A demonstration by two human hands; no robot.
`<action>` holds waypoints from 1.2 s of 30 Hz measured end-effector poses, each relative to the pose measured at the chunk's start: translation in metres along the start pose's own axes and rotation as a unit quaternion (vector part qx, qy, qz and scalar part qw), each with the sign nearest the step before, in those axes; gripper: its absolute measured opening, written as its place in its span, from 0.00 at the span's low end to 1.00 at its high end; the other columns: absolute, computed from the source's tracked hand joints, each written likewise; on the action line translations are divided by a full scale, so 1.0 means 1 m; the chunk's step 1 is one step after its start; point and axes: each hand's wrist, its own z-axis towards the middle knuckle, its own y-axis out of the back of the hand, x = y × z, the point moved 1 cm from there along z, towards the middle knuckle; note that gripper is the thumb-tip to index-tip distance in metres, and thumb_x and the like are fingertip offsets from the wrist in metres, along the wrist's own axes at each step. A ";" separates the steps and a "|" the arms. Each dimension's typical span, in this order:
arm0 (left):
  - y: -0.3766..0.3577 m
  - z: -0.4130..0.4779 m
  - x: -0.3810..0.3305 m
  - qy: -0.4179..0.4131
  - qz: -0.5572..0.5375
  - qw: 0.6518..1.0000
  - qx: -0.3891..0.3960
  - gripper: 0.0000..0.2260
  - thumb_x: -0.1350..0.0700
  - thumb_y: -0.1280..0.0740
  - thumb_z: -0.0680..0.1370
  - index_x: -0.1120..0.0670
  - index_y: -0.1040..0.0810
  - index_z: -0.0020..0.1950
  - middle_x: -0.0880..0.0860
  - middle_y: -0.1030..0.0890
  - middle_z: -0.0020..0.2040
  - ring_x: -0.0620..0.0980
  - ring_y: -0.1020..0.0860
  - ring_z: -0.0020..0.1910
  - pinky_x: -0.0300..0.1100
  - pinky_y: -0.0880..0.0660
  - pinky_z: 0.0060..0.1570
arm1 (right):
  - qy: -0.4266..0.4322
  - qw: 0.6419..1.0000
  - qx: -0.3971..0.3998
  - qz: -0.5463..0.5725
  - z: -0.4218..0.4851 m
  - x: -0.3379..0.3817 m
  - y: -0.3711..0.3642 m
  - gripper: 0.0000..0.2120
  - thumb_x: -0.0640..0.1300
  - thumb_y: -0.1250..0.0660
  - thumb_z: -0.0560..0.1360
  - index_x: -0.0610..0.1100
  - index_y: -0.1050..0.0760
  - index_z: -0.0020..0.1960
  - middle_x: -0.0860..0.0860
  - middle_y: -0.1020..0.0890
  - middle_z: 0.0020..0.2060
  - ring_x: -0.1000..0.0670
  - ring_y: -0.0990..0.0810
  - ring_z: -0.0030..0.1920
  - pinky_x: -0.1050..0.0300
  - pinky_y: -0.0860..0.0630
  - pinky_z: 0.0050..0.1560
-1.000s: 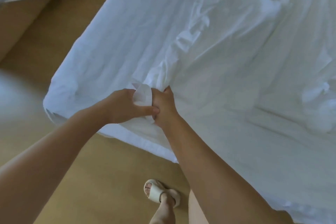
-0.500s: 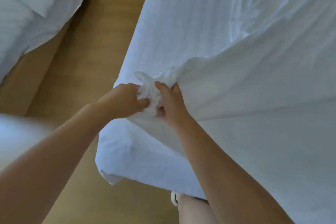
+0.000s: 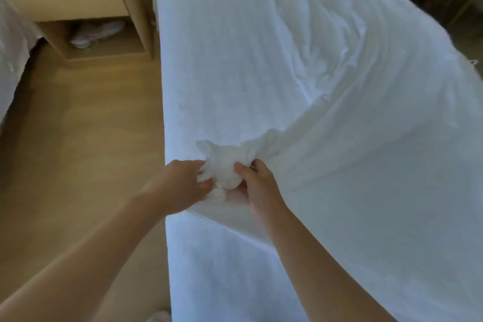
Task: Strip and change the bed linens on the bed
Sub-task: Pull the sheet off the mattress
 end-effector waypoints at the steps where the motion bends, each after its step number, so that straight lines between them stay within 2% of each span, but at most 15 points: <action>1: 0.028 0.012 0.011 -0.014 0.016 0.999 -0.033 0.12 0.48 0.35 0.74 0.49 0.33 0.33 0.47 0.28 0.32 0.50 0.25 0.35 0.42 0.32 0.32 | 0.023 0.999 -0.012 0.018 0.002 0.009 -0.017 0.10 0.40 0.35 0.75 0.45 0.26 0.56 0.49 0.18 0.42 0.56 0.19 0.42 0.60 0.21 0.50; 2: 0.057 0.022 0.019 -0.026 0.023 0.997 -0.068 0.14 0.48 0.35 0.75 0.49 0.35 0.32 0.47 0.30 0.31 0.49 0.28 0.33 0.42 0.35 0.30 | 0.046 0.998 -0.026 0.018 0.004 0.019 -0.035 0.12 0.40 0.35 0.75 0.47 0.27 0.58 0.51 0.19 0.41 0.59 0.20 0.38 0.67 0.22 0.44; 4: 0.108 0.036 0.031 -0.051 0.018 0.993 -0.102 0.14 0.50 0.35 0.75 0.49 0.36 0.32 0.48 0.31 0.31 0.48 0.30 0.31 0.40 0.38 0.28 | 0.079 0.996 -0.038 -0.013 0.006 0.034 -0.072 0.16 0.41 0.35 0.76 0.49 0.30 0.62 0.56 0.21 0.45 0.65 0.22 0.35 0.74 0.28 0.35; 6: 0.134 0.045 0.036 -0.087 0.032 0.992 -0.084 0.13 0.50 0.36 0.75 0.48 0.35 0.32 0.47 0.30 0.32 0.47 0.30 0.32 0.39 0.37 0.29 | 0.085 0.995 -0.040 -0.038 0.007 0.045 -0.102 0.19 0.42 0.35 0.75 0.52 0.32 0.64 0.59 0.23 0.50 0.67 0.24 0.42 0.75 0.30 0.34; 10: 0.143 0.059 0.047 -0.121 0.021 0.992 -0.041 0.09 0.50 0.36 0.75 0.48 0.32 0.36 0.48 0.26 0.34 0.45 0.27 0.34 0.39 0.32 0.31 | 0.099 0.990 -0.043 -0.088 0.019 0.062 -0.138 0.17 0.42 0.37 0.75 0.51 0.30 0.63 0.56 0.23 0.53 0.59 0.24 0.51 0.66 0.27 0.47; 12: 0.144 0.068 0.054 -0.130 0.031 0.990 -0.040 0.10 0.50 0.37 0.75 0.48 0.32 0.35 0.47 0.26 0.33 0.44 0.27 0.33 0.40 0.32 0.31 | 0.068 0.995 -0.058 -0.047 0.028 0.068 -0.141 0.14 0.41 0.40 0.76 0.51 0.25 0.58 0.54 0.22 0.50 0.55 0.23 0.48 0.66 0.27 0.44; 14: 0.142 0.079 0.060 -0.147 0.064 0.986 -0.044 0.11 0.49 0.37 0.75 0.47 0.33 0.34 0.46 0.27 0.32 0.42 0.28 0.32 0.39 0.34 0.29 | 0.046 0.996 -0.072 -0.017 0.042 0.068 -0.139 0.09 0.43 0.41 0.77 0.46 0.24 0.51 0.51 0.22 0.46 0.51 0.24 0.45 0.63 0.29 0.41; 16: 0.139 0.091 0.062 -0.173 0.102 0.979 -0.037 0.10 0.48 0.37 0.75 0.46 0.33 0.34 0.45 0.27 0.32 0.42 0.28 0.31 0.38 0.36 0.28 | 0.022 0.997 -0.079 -0.011 0.054 0.067 -0.137 0.12 0.50 0.40 0.78 0.42 0.24 0.51 0.47 0.22 0.45 0.48 0.24 0.45 0.57 0.28 0.44; 18: 0.139 0.104 0.060 -0.196 0.114 0.974 -0.022 0.11 0.48 0.36 0.74 0.47 0.32 0.34 0.45 0.27 0.30 0.42 0.28 0.29 0.37 0.36 0.27 | -0.002 0.997 -0.081 0.003 0.066 0.068 -0.134 0.18 0.57 0.38 0.76 0.43 0.23 0.51 0.46 0.19 0.46 0.46 0.19 0.46 0.54 0.23 0.48; 20: 0.143 0.119 0.053 -0.221 0.119 0.968 -0.009 0.11 0.49 0.36 0.73 0.47 0.33 0.32 0.45 0.28 0.27 0.43 0.28 0.28 0.36 0.36 0.27 | -0.024 0.995 -0.086 0.034 0.080 0.074 -0.131 0.20 0.59 0.37 0.75 0.43 0.22 0.52 0.44 0.17 0.48 0.45 0.17 0.48 0.51 0.20 0.51; 23: 0.157 0.150 0.036 -0.255 0.152 0.955 0.001 0.09 0.50 0.36 0.73 0.46 0.32 0.32 0.46 0.29 0.26 0.41 0.29 0.26 0.34 0.38 0.25 | -0.074 0.990 -0.096 0.079 0.112 0.091 -0.124 0.21 0.57 0.33 0.73 0.41 0.21 0.55 0.44 0.16 0.47 0.46 0.16 0.47 0.51 0.19 0.50; 27: 0.180 0.206 0.018 -0.278 0.188 0.941 0.042 0.10 0.49 0.37 0.73 0.48 0.31 0.33 0.46 0.27 0.28 0.41 0.28 0.28 0.36 0.36 0.27 | -0.116 0.983 -0.109 0.095 0.164 0.126 -0.124 0.13 0.42 0.34 0.74 0.36 0.23 0.56 0.39 0.18 0.51 0.43 0.18 0.48 0.53 0.22 0.47; 30: 0.196 0.248 0.021 -0.284 0.188 0.938 0.069 0.12 0.49 0.38 0.74 0.49 0.32 0.32 0.47 0.28 0.28 0.43 0.29 0.28 0.37 0.36 0.28 | -0.104 0.978 -0.160 0.083 0.204 0.145 -0.136 0.11 0.37 0.36 0.73 0.38 0.25 0.55 0.39 0.19 0.51 0.43 0.20 0.49 0.53 0.25 0.47; 34: 0.229 0.308 0.044 -0.274 0.151 0.949 0.039 0.15 0.49 0.37 0.75 0.50 0.34 0.30 0.47 0.30 0.26 0.43 0.31 0.26 0.38 0.39 0.26 | -0.070 0.969 -0.219 0.085 0.263 0.172 -0.167 0.07 0.37 0.39 0.73 0.43 0.29 0.51 0.46 0.23 0.42 0.48 0.23 0.42 0.59 0.26 0.39; 36: 0.251 0.342 0.060 -0.263 0.129 0.956 0.026 0.16 0.51 0.36 0.75 0.49 0.35 0.29 0.47 0.30 0.26 0.43 0.32 0.26 0.39 0.40 0.26 | -0.053 0.966 -0.234 0.098 0.294 0.185 -0.189 0.08 0.37 0.40 0.72 0.43 0.29 0.50 0.45 0.23 0.43 0.47 0.22 0.42 0.58 0.25 0.38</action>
